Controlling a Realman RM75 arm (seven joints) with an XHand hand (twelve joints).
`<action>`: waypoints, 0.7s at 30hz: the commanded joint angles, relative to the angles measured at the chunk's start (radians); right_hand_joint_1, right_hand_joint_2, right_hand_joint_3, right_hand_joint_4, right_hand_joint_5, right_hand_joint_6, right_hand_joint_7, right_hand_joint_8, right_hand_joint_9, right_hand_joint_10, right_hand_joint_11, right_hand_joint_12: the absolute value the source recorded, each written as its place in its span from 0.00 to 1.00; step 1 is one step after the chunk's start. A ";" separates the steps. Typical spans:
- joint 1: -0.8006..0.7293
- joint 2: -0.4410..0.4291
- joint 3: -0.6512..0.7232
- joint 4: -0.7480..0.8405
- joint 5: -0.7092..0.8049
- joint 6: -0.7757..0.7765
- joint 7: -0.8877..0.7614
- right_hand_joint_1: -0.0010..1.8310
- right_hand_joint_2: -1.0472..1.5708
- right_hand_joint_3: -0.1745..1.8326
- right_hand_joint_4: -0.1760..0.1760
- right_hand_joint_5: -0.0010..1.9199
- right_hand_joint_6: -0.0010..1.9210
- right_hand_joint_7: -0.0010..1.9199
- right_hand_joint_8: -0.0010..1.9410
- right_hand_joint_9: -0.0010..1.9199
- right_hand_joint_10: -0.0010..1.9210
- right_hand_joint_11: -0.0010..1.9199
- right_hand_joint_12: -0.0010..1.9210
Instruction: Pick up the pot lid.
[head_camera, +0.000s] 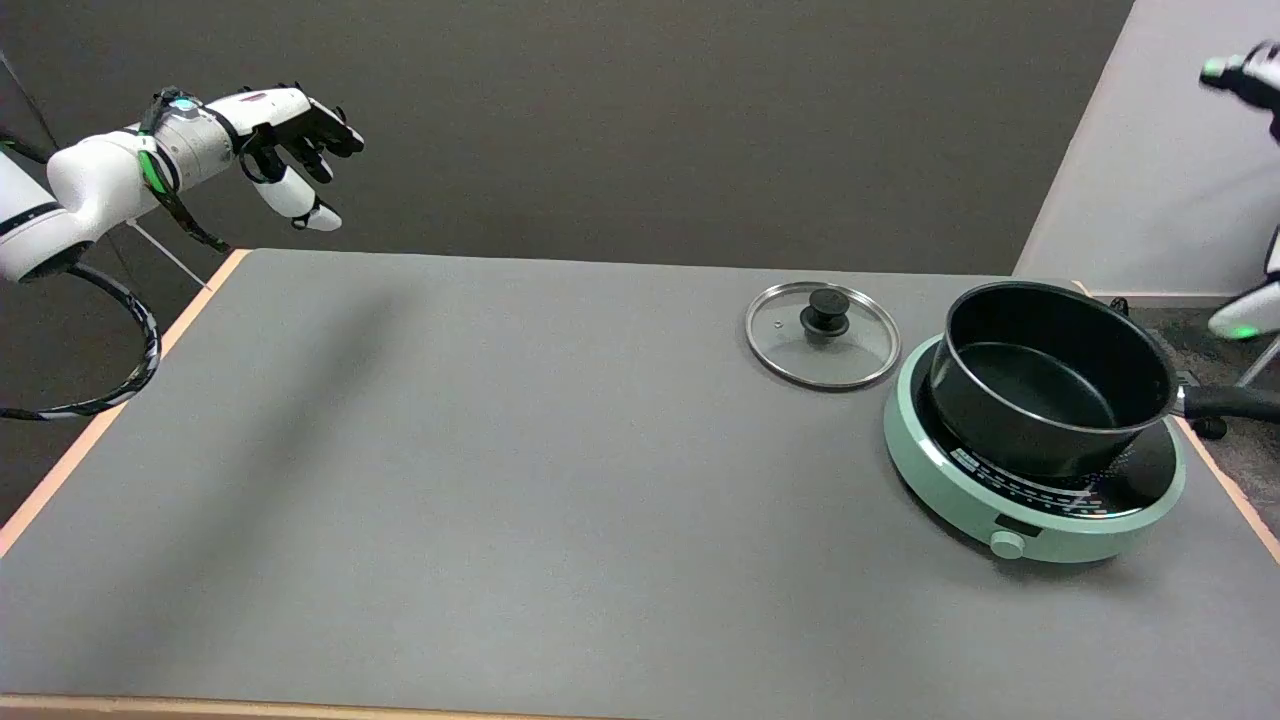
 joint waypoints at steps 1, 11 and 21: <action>0.135 0.101 -0.094 0.012 0.127 0.176 0.037 0.68 0.01 0.68 0.25 0.08 0.08 0.08 0.08 0.08 0.08 0.08 0.08; 0.322 0.187 -0.268 0.007 0.120 0.207 0.006 0.58 0.23 0.61 0.37 0.11 0.06 0.10 0.06 0.08 0.08 0.05 0.13; 0.648 0.280 -0.607 -0.066 0.128 0.185 -0.010 0.42 0.58 0.57 0.58 0.25 0.10 0.24 0.09 0.18 0.16 0.08 0.30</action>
